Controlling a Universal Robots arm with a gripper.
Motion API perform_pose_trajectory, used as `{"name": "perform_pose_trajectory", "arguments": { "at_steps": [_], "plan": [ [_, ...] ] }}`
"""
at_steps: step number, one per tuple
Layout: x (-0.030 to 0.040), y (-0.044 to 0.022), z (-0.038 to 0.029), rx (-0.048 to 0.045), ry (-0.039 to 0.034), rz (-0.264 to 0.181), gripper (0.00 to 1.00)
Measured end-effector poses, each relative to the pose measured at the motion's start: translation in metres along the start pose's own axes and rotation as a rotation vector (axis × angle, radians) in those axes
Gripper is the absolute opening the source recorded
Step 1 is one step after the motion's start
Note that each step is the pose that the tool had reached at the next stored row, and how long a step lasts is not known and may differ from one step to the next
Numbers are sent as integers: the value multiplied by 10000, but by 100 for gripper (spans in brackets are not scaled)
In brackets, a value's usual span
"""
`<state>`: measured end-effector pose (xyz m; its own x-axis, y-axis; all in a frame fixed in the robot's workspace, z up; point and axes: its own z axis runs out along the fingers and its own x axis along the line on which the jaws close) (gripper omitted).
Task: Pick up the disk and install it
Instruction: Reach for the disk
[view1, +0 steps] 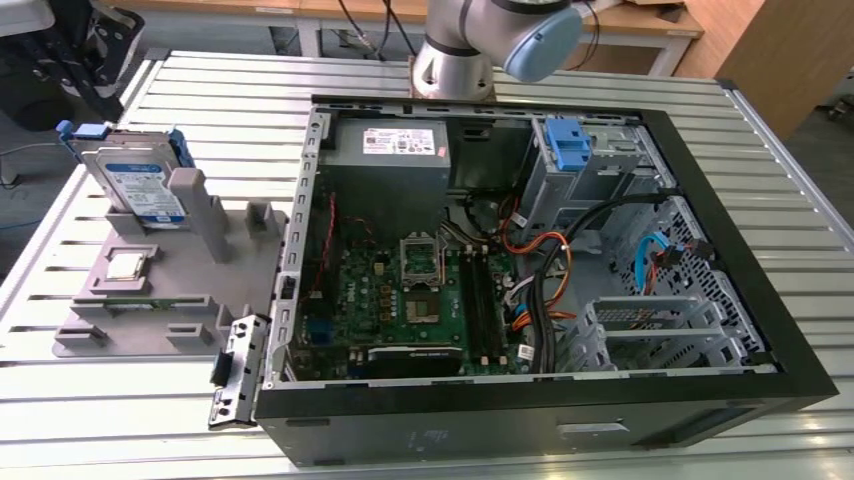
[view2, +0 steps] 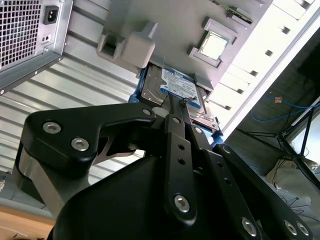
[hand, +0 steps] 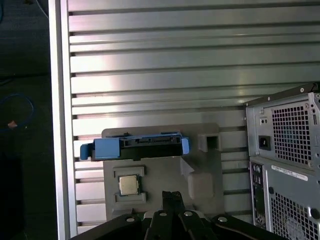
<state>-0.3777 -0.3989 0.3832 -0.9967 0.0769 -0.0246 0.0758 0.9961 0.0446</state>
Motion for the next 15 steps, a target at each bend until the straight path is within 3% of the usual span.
{"name": "perform_pose_trajectory", "arguments": {
  "at_steps": [15],
  "plan": [
    [43, 2, 131, 0, 1, 0, 10]
  ]
}}
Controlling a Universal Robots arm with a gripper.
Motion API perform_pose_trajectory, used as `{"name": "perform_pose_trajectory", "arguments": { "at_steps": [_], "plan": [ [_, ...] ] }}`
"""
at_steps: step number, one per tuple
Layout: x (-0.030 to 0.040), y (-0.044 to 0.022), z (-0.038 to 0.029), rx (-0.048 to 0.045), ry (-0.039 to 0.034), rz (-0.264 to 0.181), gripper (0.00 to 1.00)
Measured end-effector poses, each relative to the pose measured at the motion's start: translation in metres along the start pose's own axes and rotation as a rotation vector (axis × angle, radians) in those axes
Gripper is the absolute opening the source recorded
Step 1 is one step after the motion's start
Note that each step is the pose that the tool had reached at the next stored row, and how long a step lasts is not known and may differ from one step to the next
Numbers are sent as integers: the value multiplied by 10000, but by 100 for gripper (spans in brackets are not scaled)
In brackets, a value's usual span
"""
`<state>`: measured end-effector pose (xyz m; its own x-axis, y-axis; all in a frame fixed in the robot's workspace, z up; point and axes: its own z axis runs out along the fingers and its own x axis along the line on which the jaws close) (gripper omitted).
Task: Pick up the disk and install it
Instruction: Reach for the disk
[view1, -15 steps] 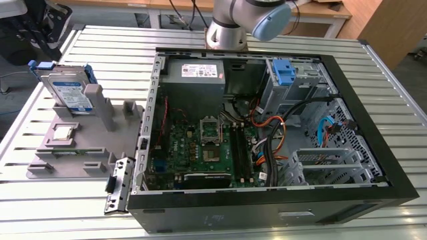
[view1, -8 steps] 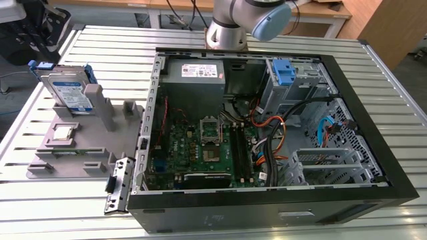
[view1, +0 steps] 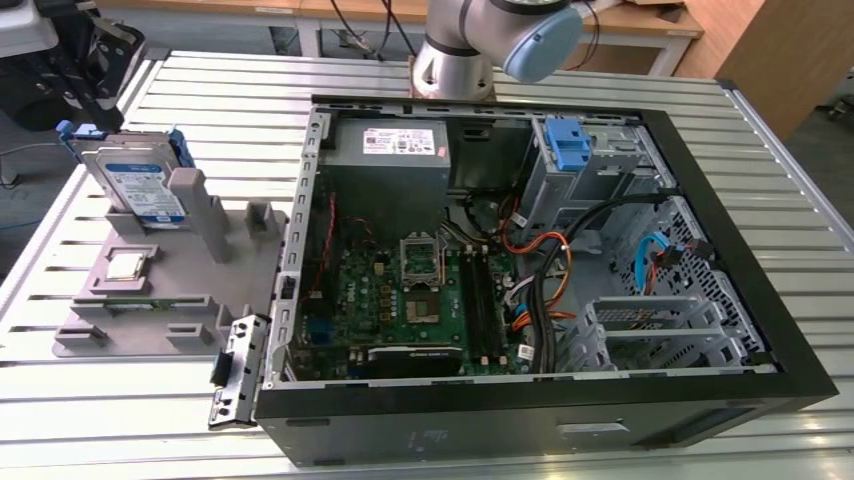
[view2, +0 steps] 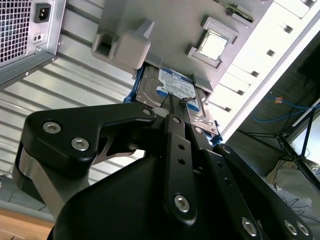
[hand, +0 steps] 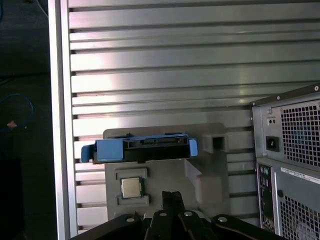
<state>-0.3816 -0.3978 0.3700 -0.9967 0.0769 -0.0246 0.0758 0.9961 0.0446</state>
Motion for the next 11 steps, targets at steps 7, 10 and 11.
{"name": "perform_pose_trajectory", "arguments": {
  "at_steps": [7, 10, 11],
  "plan": [
    [2, 2, 2, -1, -2, 1, 10],
    [3, 21, 4, -2, 0, 0, 10],
    [4, 32, 7, -2, -1, -1, 10]
  ]
}}
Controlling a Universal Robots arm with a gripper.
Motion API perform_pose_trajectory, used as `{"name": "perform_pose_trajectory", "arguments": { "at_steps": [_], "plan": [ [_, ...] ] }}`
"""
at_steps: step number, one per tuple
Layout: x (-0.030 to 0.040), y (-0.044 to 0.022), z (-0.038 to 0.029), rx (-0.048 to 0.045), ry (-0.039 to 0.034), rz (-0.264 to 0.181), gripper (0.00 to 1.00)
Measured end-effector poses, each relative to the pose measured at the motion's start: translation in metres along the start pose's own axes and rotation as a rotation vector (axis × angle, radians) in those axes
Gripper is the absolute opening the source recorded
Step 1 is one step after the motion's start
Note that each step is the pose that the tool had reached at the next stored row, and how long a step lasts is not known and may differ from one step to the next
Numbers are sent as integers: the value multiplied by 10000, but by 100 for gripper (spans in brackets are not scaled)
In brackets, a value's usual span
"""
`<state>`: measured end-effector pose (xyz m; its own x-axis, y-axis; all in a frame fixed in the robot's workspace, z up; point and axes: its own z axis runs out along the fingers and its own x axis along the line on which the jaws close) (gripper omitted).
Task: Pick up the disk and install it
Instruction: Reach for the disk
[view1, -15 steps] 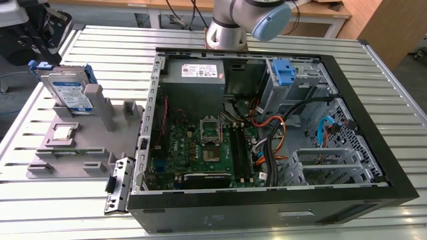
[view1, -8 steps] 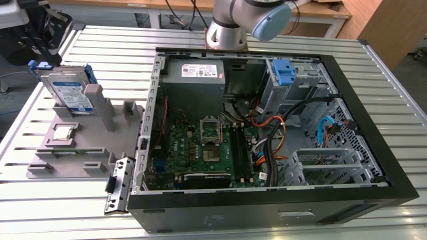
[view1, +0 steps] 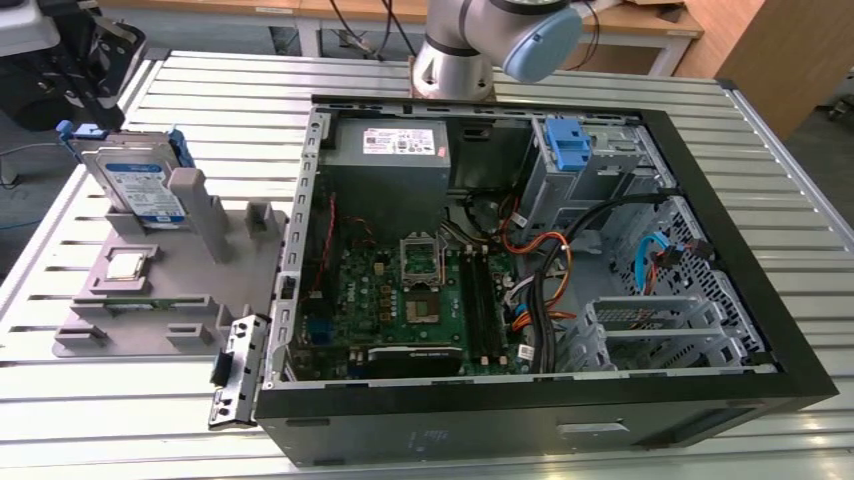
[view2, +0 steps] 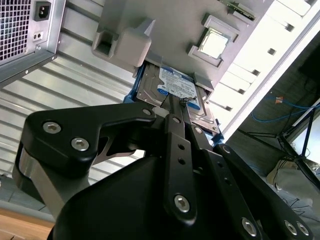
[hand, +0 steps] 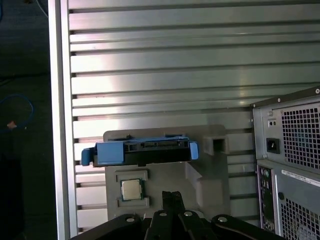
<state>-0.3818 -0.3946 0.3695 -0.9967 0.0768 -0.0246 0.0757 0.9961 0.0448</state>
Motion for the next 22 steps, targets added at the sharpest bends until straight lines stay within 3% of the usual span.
{"name": "perform_pose_trajectory", "arguments": {
  "at_steps": [6, 13, 22],
  "plan": [
    [9, 78, 32, -8, 0, 2, 10],
    [29, 139, 152, -12, 1, 1, 10],
    [135, 237, 233, -11, 2, 1, 10]
  ]
}}
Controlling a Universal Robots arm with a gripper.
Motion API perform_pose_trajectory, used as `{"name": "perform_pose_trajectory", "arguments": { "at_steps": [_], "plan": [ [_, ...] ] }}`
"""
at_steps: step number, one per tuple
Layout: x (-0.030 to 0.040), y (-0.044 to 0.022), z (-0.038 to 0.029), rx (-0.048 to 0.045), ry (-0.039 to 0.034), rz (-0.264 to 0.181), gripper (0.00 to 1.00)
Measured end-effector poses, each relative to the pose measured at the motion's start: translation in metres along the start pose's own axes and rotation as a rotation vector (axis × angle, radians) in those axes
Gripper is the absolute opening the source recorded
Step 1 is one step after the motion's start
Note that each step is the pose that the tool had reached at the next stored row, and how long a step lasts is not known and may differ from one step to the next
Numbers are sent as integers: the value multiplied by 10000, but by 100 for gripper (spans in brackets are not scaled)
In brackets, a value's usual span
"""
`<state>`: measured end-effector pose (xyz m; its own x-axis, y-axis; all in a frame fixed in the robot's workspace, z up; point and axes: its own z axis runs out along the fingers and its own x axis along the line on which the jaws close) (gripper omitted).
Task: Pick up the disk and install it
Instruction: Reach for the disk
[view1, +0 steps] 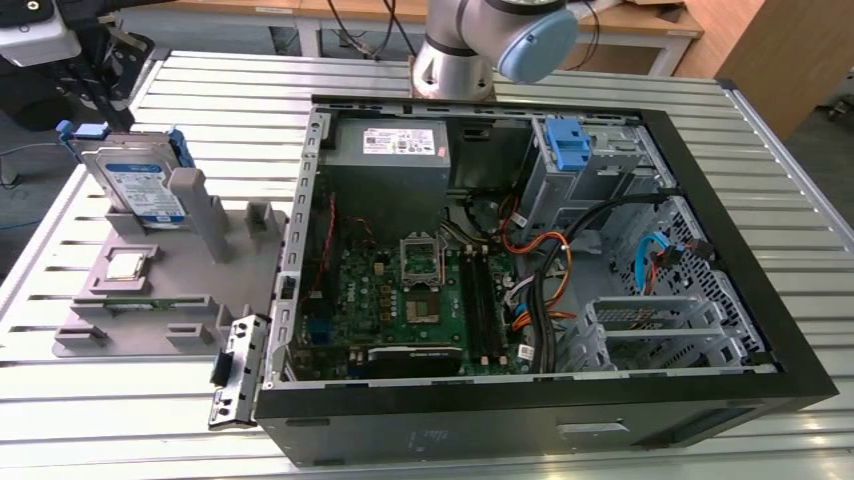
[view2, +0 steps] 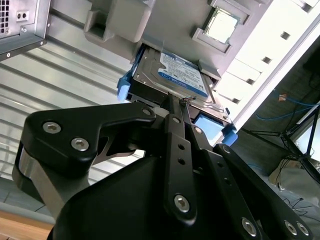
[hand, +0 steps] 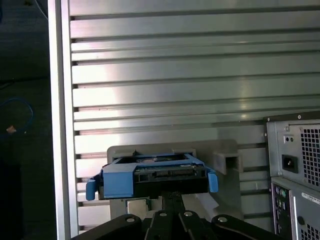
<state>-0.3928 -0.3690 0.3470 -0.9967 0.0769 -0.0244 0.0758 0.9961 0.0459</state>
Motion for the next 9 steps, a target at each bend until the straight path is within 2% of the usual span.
{"name": "perform_pose_trajectory", "arguments": {
  "at_steps": [6, 9],
  "plan": [
    [104, 33, 36, -1, -1, 0, 10],
    [127, 43, 53, -1, -2, 1, 10]
  ]
}}
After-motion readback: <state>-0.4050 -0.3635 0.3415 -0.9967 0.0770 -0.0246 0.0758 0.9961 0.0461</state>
